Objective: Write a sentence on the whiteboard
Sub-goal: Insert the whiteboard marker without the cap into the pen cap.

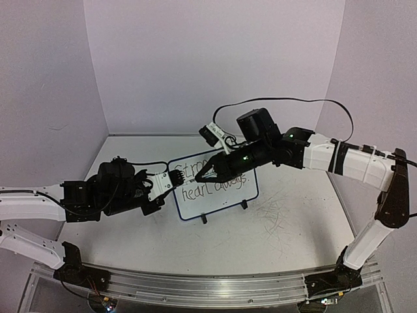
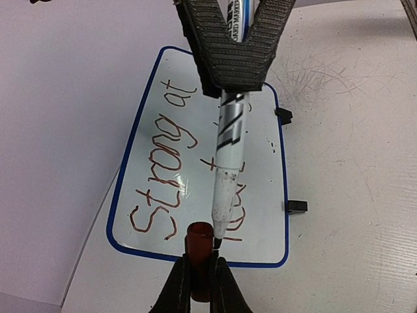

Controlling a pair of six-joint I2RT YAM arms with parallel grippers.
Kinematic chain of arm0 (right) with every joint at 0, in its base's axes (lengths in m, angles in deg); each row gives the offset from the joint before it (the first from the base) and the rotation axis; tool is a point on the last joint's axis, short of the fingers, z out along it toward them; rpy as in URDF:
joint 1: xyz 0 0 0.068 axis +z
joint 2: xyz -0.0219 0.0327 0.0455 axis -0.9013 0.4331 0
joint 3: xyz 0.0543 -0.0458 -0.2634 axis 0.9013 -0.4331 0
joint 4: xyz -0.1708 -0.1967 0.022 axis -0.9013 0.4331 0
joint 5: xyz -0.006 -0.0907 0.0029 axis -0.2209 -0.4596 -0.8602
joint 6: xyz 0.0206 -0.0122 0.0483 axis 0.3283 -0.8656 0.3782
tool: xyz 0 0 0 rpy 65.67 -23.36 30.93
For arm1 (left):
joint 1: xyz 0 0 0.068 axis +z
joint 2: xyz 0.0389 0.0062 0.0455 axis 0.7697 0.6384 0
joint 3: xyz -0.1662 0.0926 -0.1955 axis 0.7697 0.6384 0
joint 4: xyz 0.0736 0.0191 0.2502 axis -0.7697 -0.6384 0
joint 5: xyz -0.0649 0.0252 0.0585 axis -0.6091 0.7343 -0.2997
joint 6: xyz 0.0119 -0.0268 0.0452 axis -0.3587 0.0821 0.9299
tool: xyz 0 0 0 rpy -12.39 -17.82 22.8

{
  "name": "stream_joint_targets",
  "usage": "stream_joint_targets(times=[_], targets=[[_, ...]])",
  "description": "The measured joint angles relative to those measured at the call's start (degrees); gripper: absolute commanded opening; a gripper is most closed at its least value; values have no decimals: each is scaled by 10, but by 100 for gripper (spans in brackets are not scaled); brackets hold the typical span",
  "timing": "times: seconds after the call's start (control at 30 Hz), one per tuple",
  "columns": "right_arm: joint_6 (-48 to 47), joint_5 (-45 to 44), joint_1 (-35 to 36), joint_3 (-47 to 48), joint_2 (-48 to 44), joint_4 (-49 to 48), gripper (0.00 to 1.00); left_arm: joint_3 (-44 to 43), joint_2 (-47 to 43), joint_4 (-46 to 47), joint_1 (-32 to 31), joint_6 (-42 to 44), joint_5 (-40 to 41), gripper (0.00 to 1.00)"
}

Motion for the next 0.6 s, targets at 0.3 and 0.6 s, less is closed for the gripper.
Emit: stream_joint_targets(times=[0.3,0.6], targets=[[0,-25,0,-9,-31,2,0,0,0,0,0,0,2,0],[0,-25,1,-9,-31,1,0,0,0,0,-2,0,2,0]])
